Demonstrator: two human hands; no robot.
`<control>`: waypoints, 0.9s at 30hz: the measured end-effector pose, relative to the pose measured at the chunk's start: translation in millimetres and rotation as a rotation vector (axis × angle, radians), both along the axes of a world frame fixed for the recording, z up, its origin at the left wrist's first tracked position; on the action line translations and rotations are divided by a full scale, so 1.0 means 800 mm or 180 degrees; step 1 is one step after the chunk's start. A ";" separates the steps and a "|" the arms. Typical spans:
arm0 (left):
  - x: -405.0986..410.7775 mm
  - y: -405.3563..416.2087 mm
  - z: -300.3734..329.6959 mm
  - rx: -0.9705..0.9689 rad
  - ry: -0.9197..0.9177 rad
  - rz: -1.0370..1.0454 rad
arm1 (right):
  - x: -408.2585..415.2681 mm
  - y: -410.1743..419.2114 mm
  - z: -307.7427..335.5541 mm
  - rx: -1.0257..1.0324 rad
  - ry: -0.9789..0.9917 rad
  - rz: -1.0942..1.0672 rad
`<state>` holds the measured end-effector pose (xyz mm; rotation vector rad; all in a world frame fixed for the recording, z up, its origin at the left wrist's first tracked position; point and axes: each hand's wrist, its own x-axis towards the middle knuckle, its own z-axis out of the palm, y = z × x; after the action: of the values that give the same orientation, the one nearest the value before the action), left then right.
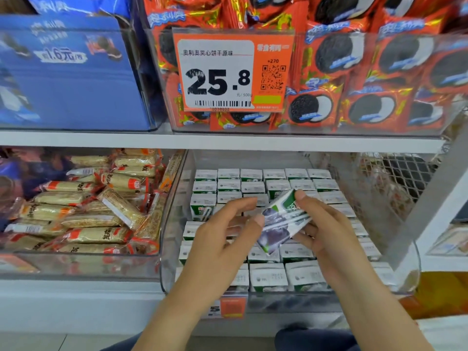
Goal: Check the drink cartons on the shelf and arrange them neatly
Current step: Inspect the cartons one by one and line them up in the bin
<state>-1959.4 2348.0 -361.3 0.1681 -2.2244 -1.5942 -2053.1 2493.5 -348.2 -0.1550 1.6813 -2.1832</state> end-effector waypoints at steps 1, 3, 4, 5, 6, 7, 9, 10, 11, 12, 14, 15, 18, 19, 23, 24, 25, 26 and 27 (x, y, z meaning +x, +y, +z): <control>0.001 0.002 0.000 -0.0065 -0.0001 -0.0057 | 0.001 -0.003 0.000 0.0001 -0.0024 0.0018; 0.001 0.006 -0.001 -0.0405 0.0009 -0.0045 | 0.003 -0.009 -0.003 0.0032 -0.0023 0.0074; 0.001 0.007 -0.002 -0.0613 0.0007 -0.0028 | 0.006 -0.012 -0.004 0.0050 -0.0011 0.0113; 0.001 0.008 -0.003 -0.0823 -0.0008 -0.0003 | 0.008 -0.015 -0.005 0.0057 -0.0003 0.0150; 0.001 0.008 -0.005 -0.1035 -0.0025 0.0037 | 0.010 -0.018 -0.006 0.0056 0.0002 0.0173; 0.001 0.009 -0.007 -0.1246 -0.0030 0.0099 | 0.012 -0.020 -0.006 0.0051 0.0000 0.0179; 0.000 0.009 -0.010 -0.1587 0.0022 0.0285 | 0.014 -0.023 -0.006 0.0048 -0.0004 0.0183; -0.001 0.009 -0.011 -0.1708 0.0062 0.0386 | 0.015 -0.024 -0.005 0.0043 0.0003 0.0184; -0.002 0.009 -0.010 -0.1793 0.0094 0.0472 | 0.016 -0.025 -0.005 0.0035 0.0007 0.0180; -0.003 0.009 -0.009 -0.1831 0.0120 0.0531 | 0.017 -0.025 -0.005 0.0031 0.0009 0.0175; -0.003 0.009 -0.010 -0.1767 0.0182 0.0582 | 0.017 -0.025 -0.004 0.0047 0.0014 0.0199; -0.003 0.008 -0.010 -0.1696 0.0213 0.0579 | 0.017 -0.025 -0.004 0.0060 0.0014 0.0218; -0.002 0.007 -0.009 -0.1558 0.0274 0.0551 | 0.017 -0.023 -0.004 0.0079 0.0027 0.0275; -0.002 0.007 -0.009 -0.1544 0.0279 0.0543 | 0.017 -0.022 -0.004 0.0077 0.0034 0.0294; -0.001 0.006 -0.009 -0.1429 0.0282 0.0547 | 0.015 -0.020 -0.004 -0.0010 0.0069 0.0414; -0.001 0.006 -0.009 -0.1362 0.0255 0.0549 | 0.015 -0.020 -0.004 -0.0050 0.0070 0.0463; -0.001 0.006 -0.010 -0.1282 0.0233 0.0557 | 0.014 -0.019 -0.004 -0.0103 0.0065 0.0511; -0.001 0.005 -0.010 -0.1174 0.0238 0.0575 | 0.012 -0.019 -0.004 -0.0173 0.0054 0.0559; -0.001 0.004 -0.010 -0.1022 0.0271 0.0605 | 0.011 -0.019 -0.004 -0.0268 0.0037 0.0617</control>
<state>-1960.0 2351.5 -369.1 0.2085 -2.2852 -1.1096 -2044.0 2478.4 -351.7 -0.3393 1.5126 -2.1117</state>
